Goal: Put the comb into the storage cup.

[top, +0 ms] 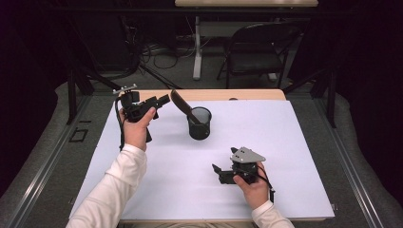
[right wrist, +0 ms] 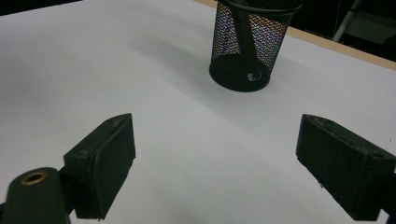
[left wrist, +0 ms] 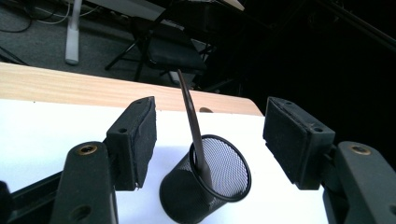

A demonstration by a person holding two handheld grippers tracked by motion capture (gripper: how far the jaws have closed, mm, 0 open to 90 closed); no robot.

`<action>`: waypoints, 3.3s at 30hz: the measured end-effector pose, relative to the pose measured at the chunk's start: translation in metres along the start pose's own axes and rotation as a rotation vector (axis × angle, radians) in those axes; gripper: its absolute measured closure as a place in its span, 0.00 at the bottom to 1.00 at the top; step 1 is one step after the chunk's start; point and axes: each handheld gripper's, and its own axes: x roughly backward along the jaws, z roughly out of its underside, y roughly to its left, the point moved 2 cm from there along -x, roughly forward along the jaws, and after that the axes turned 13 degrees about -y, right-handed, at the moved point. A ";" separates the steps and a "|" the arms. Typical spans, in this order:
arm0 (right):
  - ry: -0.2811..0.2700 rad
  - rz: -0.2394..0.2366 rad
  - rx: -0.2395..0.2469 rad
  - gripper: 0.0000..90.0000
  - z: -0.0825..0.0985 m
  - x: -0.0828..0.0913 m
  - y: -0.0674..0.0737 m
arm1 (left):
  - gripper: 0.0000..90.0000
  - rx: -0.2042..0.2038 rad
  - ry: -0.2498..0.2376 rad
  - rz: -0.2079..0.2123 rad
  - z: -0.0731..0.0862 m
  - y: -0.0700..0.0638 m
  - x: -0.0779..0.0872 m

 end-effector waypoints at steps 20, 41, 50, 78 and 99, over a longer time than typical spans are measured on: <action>0.001 -0.001 0.003 0.13 0.000 0.000 0.001 | 0.24 -0.153 0.021 0.091 0.000 -0.023 0.029; -0.002 0.000 0.004 0.13 0.000 0.000 0.002 | 0.18 -0.209 0.065 0.189 0.021 -0.024 0.066; -0.002 0.001 0.003 0.13 0.000 0.000 0.002 | 0.18 -0.229 0.080 0.227 0.035 -0.019 0.084; -0.003 0.004 0.000 0.13 0.000 0.000 0.001 | 0.18 -0.385 0.105 0.256 0.102 0.003 0.122; 0.000 0.005 0.003 0.13 0.000 0.001 0.002 | 0.18 -0.397 0.101 0.237 0.121 0.032 0.128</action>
